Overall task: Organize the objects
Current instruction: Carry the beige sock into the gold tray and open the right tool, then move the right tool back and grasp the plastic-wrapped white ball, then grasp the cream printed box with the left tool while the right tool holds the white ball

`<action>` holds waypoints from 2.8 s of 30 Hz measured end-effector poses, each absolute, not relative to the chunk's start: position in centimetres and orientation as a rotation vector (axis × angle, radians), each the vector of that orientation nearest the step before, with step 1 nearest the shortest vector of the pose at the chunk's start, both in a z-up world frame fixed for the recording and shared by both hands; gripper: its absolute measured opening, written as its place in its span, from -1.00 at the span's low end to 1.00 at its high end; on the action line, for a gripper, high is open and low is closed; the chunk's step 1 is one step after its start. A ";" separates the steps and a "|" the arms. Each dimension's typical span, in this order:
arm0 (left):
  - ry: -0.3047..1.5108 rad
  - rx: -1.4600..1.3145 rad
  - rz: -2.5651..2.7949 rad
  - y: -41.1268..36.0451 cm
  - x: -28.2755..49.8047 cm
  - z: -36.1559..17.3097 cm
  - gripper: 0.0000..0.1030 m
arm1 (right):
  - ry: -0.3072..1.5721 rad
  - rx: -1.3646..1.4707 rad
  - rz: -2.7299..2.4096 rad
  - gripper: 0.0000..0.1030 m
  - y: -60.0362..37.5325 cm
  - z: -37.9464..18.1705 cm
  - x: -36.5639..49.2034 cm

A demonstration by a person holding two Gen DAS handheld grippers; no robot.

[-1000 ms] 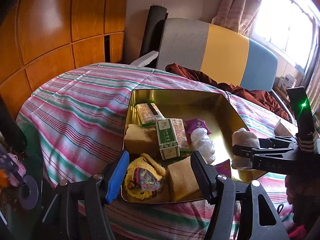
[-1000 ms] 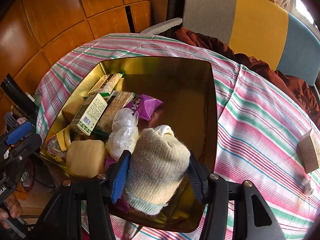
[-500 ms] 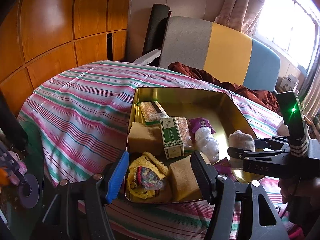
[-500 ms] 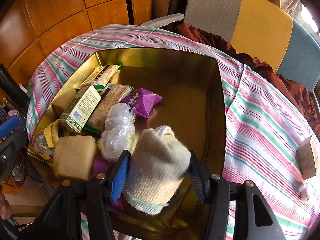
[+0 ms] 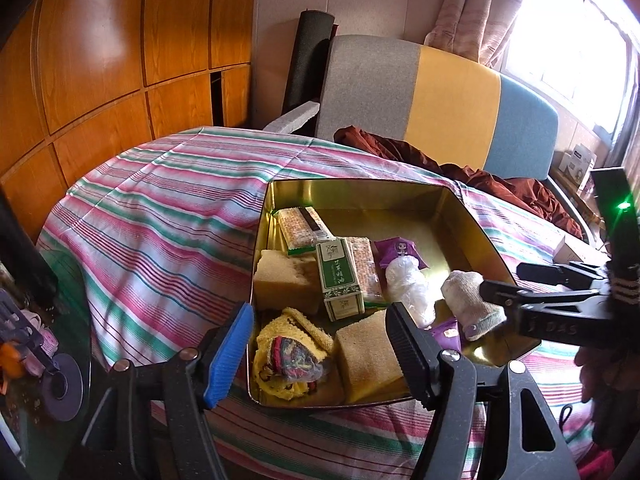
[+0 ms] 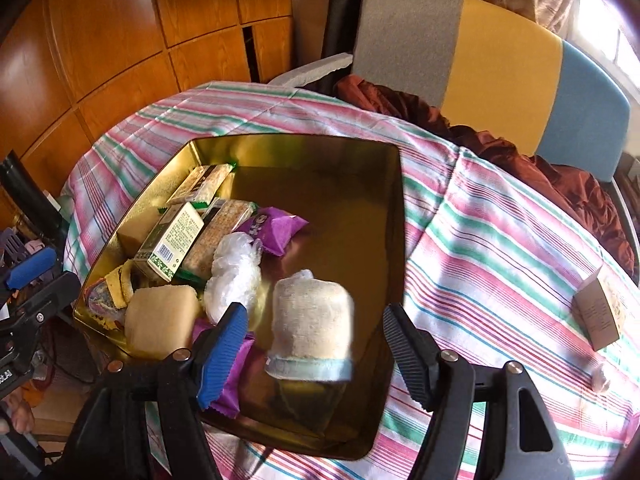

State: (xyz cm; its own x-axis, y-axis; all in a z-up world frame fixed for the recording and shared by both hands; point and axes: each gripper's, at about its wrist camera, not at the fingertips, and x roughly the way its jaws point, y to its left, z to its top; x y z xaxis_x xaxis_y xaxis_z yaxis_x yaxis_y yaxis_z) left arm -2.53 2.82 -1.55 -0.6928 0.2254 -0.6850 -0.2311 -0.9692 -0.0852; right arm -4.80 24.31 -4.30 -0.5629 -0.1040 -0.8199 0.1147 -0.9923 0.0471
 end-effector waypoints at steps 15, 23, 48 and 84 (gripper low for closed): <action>0.099 -1.040 2.632 5.6 -2.0 -0.6 0.47 | -0.179 1.532 -2.841 0.55 34.9 -4.3 -1.9; 0.173 -0.986 2.569 8.7 -1.4 0.2 0.54 | -0.270 1.630 -2.957 0.55 42.5 -4.4 0.2; 0.294 -0.959 2.320 18.9 -0.4 0.0 0.61 | -0.985 1.719 -3.136 0.56 59.9 -8.0 3.8; 0.465 -0.945 2.070 37.7 -0.9 -1.6 0.62 | -1.113 1.826 -3.166 -0.26 63.0 -8.2 5.2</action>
